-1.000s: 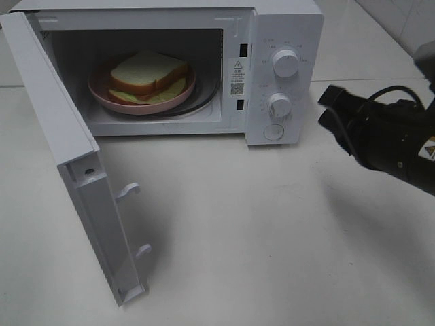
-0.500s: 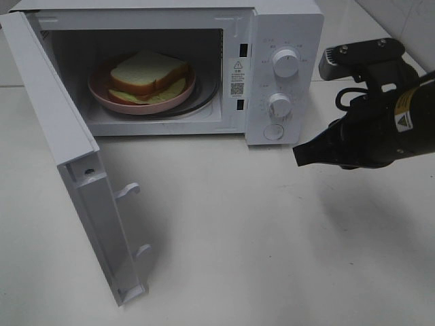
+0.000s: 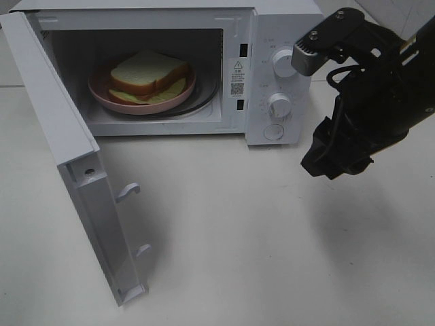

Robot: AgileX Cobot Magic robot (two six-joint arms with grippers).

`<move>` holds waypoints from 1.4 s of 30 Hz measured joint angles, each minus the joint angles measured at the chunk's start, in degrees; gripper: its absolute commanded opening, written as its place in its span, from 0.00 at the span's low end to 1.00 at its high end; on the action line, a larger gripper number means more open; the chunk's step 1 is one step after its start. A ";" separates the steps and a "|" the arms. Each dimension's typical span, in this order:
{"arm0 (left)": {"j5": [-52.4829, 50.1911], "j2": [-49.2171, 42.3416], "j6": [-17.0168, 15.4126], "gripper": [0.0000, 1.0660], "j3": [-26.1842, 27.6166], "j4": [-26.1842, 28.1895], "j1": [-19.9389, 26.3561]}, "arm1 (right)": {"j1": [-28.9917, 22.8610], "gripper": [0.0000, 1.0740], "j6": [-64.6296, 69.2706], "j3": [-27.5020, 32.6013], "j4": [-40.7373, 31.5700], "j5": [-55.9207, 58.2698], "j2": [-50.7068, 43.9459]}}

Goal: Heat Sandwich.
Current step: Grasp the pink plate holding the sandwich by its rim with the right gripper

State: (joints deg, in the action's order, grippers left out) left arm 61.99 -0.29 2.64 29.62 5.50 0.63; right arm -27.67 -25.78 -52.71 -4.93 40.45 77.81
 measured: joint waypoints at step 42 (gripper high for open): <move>0.00 0.00 0.00 0.62 0.00 0.00 0.00 | -14.55 0.59 -29.16 -20.51 10.37 7.39 22.92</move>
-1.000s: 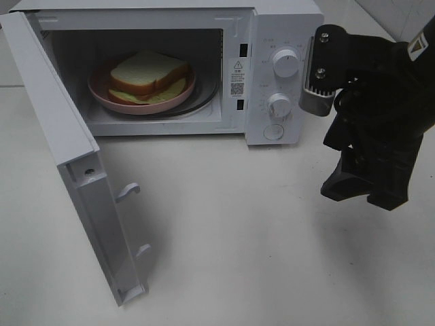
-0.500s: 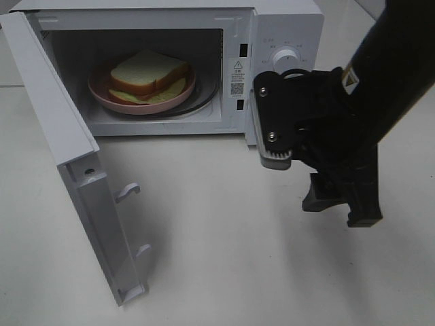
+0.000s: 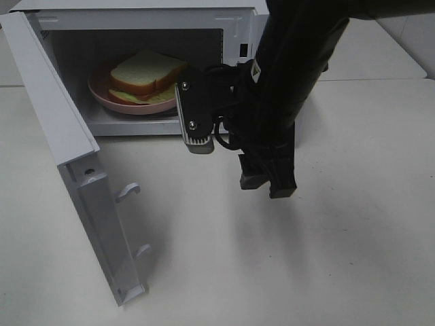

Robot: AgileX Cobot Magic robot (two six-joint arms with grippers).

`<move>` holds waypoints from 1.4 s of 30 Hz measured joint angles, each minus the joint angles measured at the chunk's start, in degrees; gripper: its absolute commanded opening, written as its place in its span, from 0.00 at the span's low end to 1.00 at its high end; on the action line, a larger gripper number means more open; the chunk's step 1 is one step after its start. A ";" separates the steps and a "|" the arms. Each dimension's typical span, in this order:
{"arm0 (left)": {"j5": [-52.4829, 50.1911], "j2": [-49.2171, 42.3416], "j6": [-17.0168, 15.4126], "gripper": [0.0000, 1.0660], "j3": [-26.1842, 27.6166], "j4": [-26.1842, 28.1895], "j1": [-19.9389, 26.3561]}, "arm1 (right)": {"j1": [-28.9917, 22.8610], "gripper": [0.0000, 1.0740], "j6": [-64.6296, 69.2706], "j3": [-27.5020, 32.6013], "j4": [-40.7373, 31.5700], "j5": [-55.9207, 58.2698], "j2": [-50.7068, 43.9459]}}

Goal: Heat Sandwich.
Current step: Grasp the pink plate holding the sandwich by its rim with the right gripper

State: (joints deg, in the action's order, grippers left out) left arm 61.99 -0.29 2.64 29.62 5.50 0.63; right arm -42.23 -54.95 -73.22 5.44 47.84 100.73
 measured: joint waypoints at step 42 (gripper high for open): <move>0.00 0.00 0.00 0.62 0.00 0.00 0.00 | 0.00 0.57 -5.27 -22.57 -1.32 -2.98 21.08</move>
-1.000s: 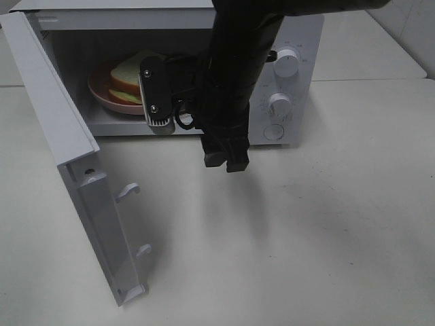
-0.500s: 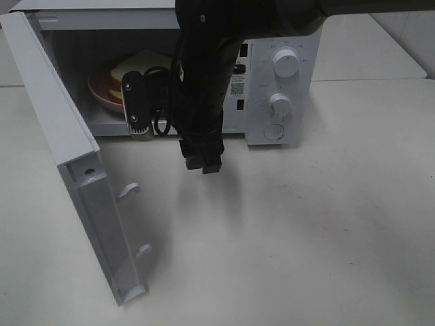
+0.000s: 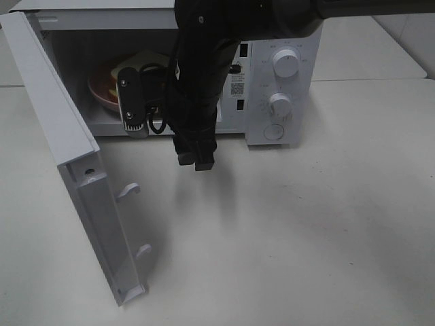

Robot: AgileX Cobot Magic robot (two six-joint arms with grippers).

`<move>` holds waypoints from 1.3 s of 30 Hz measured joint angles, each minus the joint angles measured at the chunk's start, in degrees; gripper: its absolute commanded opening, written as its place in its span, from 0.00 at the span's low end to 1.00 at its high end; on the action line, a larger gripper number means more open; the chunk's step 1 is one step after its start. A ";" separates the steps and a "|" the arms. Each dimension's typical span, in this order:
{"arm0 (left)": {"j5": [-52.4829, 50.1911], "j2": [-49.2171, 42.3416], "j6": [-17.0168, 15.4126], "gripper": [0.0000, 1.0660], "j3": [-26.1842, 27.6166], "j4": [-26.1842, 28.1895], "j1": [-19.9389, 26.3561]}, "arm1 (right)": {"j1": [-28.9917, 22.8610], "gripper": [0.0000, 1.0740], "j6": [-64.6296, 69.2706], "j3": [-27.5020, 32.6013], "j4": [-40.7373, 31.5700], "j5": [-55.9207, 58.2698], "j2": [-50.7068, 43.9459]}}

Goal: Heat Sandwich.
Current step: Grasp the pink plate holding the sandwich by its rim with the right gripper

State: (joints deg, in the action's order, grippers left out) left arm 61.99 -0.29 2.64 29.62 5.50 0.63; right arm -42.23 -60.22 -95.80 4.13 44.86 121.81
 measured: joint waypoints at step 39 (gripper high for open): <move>0.00 0.00 0.00 0.62 0.00 0.00 0.00 | 6.53 0.51 -5.67 -26.81 -11.63 6.02 16.44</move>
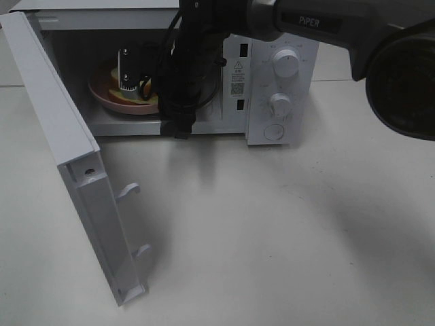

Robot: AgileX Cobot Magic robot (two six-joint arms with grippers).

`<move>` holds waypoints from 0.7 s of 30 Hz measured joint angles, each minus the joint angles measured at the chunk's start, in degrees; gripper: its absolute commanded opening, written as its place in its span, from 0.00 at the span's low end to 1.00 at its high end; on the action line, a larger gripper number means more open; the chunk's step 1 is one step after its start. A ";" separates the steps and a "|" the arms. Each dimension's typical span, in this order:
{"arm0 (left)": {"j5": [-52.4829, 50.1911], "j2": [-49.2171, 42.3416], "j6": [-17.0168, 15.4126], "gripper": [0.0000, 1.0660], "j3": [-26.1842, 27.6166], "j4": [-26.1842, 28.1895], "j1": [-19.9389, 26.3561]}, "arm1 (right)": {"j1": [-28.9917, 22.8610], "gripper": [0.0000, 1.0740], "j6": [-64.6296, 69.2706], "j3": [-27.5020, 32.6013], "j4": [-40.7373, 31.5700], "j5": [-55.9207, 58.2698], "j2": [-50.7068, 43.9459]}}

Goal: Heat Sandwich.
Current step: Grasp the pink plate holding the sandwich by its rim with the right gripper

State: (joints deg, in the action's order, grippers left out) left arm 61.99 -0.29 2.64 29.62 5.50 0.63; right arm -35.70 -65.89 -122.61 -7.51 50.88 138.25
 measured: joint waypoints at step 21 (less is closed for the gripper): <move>0.00 0.00 0.00 0.62 0.00 0.00 0.00 | 2.12 0.51 0.00 -0.69 -0.17 3.21 -0.34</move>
State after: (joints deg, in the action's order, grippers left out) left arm 61.99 -0.29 2.64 29.62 5.50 0.63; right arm -33.58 -65.89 -123.30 -7.68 54.09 137.91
